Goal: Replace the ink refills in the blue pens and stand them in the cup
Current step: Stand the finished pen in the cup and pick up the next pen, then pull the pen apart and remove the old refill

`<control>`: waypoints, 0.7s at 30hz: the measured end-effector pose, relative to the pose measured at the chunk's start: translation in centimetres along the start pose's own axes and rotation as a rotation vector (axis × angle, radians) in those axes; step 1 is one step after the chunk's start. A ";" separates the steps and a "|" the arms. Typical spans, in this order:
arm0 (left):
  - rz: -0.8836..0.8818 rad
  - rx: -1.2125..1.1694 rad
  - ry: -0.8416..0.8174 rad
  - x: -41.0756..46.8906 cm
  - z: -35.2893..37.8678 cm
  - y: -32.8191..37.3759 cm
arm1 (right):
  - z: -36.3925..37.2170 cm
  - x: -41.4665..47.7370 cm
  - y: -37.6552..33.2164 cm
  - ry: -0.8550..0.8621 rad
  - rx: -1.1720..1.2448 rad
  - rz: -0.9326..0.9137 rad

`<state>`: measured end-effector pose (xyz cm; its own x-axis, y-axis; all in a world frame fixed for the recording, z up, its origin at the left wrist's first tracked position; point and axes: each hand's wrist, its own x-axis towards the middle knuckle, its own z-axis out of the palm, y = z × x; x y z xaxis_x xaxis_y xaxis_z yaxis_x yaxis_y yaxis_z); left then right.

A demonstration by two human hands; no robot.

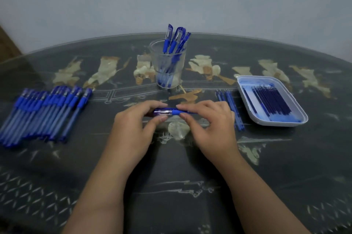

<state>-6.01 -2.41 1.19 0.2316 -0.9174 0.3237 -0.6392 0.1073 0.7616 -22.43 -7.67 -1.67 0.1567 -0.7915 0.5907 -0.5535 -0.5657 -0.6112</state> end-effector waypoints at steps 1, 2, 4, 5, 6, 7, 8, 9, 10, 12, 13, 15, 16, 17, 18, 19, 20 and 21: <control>0.007 0.009 -0.004 0.0 0.0 -0.1 | 0.0 0.0 0.0 -0.005 0.013 -0.001; 0.021 0.028 0.000 0.0 0.0 -0.1 | 0.0 0.0 0.0 -0.011 0.020 -0.006; 0.059 0.077 0.021 0.1 0.0 -0.3 | -0.1 0.0 0.0 -0.019 0.017 -0.020; 0.077 0.093 0.028 0.1 -0.1 -0.3 | -0.1 0.0 -0.1 -0.019 0.013 -0.024; 0.097 0.106 0.028 0.1 -0.1 -0.4 | -0.1 0.0 -0.1 -0.017 0.012 -0.021; 0.119 0.119 0.024 0.1 0.0 -0.4 | -0.1 -0.1 -0.1 -0.014 0.016 -0.012; 0.139 0.130 0.020 0.0 0.0 -0.5 | -0.1 -0.1 -0.1 -0.010 0.021 -0.004; 0.150 0.145 0.016 0.0 0.1 -0.5 | -0.1 -0.1 -0.1 -0.005 0.025 0.001; 0.152 0.166 0.010 0.0 0.2 -0.6 | -0.2 -0.1 -0.1 0.000 0.030 0.003; 0.129 0.210 -0.006 0.1 0.3 -0.6 | -0.2 -0.1 -0.1 0.008 0.041 0.002; 0.110 0.215 -0.017 0.1 0.3 -0.5 | -0.3 -0.1 -0.1 0.009 0.044 0.001; 0.063 0.218 -0.044 0.0 0.3 -0.2 | -0.3 -0.1 -0.1 0.006 0.044 -0.003; 0.037 0.219 -0.057 0.0 0.3 -0.1 | -0.3 -0.1 -0.1 0.003 0.044 -0.003; 0.013 0.219 -0.068 0.0 0.2 -0.1 | -0.3 -0.1 -0.1 -0.001 0.044 -0.001; -0.006 0.217 -0.077 0.0 0.2 0.0 | -0.3 -0.1 -0.1 -0.005 0.044 0.001; -0.023 0.214 -0.084 -0.1 0.1 0.1 | -0.3 -0.1 0.0 -0.007 0.042 0.000; -0.035 0.210 -0.088 0.0 0.1 0.2 | -0.3 -0.1 0.0 -0.008 0.041 -0.003; -0.049 0.213 -0.089 0.0 0.0 0.3 | -0.3 -0.2 0.0 -0.010 0.041 -0.006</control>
<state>-6.21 -2.37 1.39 0.2068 -0.9506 0.2316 -0.7713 -0.0127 0.6363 -22.70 -7.46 -1.58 0.1677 -0.7903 0.5894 -0.5183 -0.5792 -0.6292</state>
